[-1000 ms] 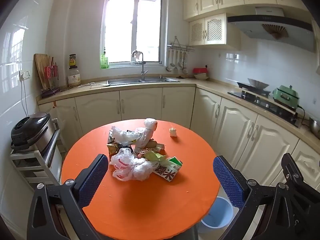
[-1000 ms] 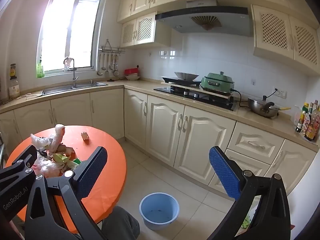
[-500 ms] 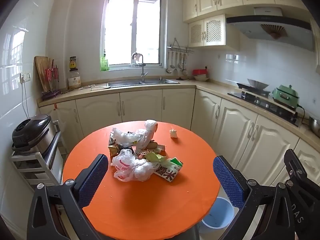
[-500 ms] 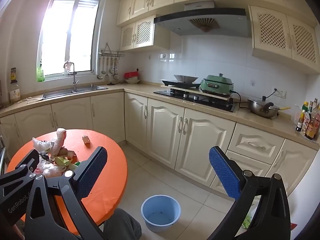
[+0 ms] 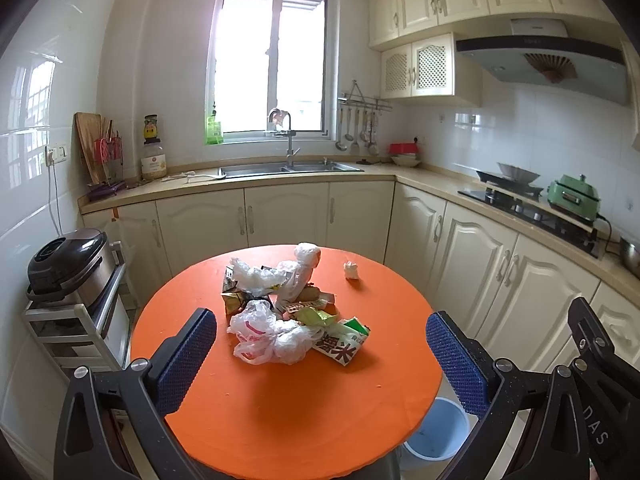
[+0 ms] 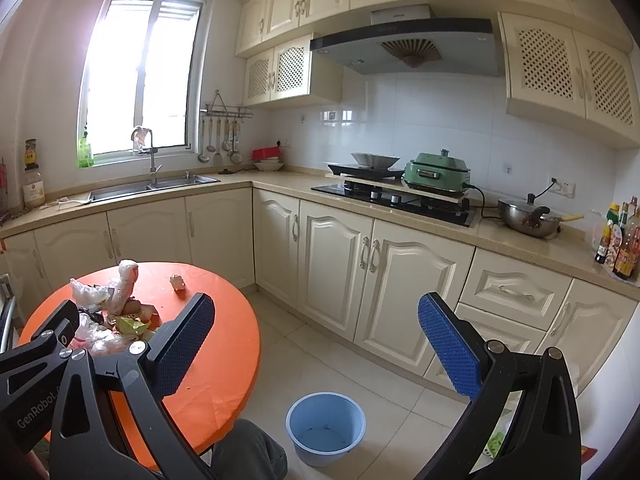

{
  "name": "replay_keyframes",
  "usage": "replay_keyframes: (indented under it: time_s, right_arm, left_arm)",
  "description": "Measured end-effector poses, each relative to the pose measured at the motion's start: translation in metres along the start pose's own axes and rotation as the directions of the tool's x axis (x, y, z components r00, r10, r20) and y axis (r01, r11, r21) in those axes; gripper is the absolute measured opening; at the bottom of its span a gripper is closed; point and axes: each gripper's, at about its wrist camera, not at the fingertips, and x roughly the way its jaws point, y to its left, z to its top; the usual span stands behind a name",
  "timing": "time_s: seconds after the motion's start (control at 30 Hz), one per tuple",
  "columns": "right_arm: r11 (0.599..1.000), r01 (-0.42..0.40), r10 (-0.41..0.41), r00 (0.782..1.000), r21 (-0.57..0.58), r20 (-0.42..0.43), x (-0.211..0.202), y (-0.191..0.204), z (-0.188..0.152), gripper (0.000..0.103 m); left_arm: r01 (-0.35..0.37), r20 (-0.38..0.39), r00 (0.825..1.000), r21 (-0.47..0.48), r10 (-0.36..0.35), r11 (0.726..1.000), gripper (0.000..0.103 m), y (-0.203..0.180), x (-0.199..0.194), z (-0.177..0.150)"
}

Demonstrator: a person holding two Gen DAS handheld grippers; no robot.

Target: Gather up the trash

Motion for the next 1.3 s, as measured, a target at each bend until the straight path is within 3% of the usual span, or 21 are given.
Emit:
replay_keyframes:
  time_s: [0.57, 1.3]
  right_arm:
    - [0.996, -0.087, 0.087, 0.996, 0.026, -0.002, -0.004, 0.005, -0.001, 0.103]
    - [0.995, -0.093, 0.093, 0.996, 0.021, -0.005, -0.005, 0.011, -0.002, 0.103]
  left_arm:
    - [-0.019, 0.020, 1.000, -0.025, 0.020, 1.000, 0.102, 0.010, -0.009, -0.001]
    - [-0.025, 0.022, 0.999, -0.030, 0.026, 0.999, 0.102, 0.013, -0.011, -0.003]
